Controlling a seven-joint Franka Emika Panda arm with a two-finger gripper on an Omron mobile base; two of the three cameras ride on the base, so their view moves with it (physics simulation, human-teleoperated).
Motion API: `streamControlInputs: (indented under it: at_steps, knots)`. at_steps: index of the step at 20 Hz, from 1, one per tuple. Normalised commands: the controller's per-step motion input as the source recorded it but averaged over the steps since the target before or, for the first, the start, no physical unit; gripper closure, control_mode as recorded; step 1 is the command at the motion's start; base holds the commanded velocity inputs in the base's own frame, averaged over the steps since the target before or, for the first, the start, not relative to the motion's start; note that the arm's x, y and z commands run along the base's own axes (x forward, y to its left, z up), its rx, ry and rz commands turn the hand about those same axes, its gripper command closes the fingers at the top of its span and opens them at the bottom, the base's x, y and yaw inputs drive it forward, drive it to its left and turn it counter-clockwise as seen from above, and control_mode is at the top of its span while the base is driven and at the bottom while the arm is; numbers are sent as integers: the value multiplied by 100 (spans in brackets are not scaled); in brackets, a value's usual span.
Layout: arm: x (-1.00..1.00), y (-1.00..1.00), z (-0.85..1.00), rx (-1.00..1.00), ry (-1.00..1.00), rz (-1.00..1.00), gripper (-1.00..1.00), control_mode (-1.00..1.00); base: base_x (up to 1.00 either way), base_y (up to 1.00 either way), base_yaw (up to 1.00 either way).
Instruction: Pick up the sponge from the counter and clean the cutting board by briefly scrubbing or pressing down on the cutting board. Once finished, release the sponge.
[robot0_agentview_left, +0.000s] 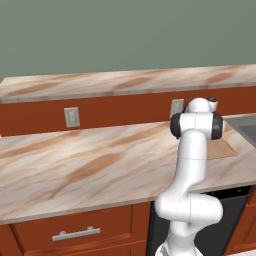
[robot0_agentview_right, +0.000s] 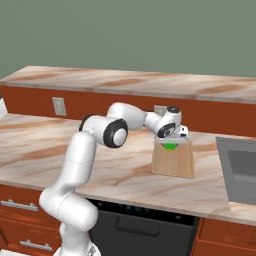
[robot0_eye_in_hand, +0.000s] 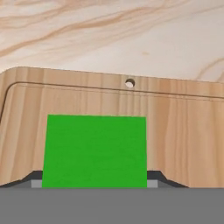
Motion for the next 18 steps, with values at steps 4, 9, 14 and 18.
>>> streamControlInputs:
  at_steps: [4,9,14,18]
  knots:
    - [0,-75,-22,-4,-3,4,100,-100,0,0,0]
    - [0,-74,-40,-2,0,2,100,-100,0,0,0]
    - [0,-75,-47,-3,0,0,100,-100,0,0,0]
    - [-3,-72,-44,-1,0,1,100,-100,0,0,0]
